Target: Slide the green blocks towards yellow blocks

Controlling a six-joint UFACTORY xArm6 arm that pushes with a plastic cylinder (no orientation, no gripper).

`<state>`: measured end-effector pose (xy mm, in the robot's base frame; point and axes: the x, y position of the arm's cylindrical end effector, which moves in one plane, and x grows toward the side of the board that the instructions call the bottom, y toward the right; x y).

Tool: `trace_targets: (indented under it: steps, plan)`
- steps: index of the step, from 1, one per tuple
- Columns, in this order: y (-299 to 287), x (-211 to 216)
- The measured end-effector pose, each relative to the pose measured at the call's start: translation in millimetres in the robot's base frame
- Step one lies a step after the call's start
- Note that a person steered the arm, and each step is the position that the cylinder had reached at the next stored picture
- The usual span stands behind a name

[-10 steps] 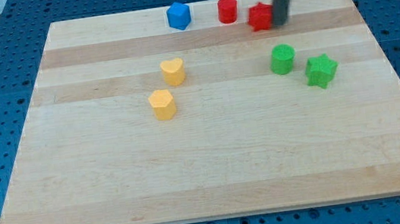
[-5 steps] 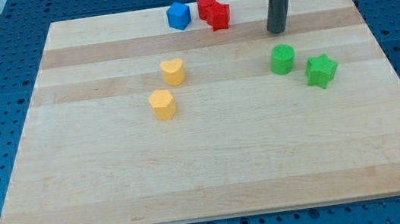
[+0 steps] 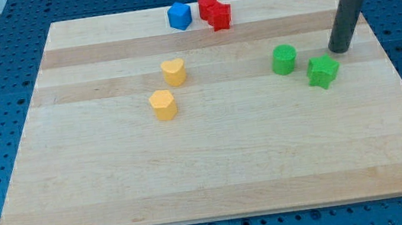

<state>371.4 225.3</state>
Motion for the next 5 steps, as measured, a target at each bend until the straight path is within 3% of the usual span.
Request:
trace_targets:
  steps: [5]
  plan:
    - [8.4, 0.8]
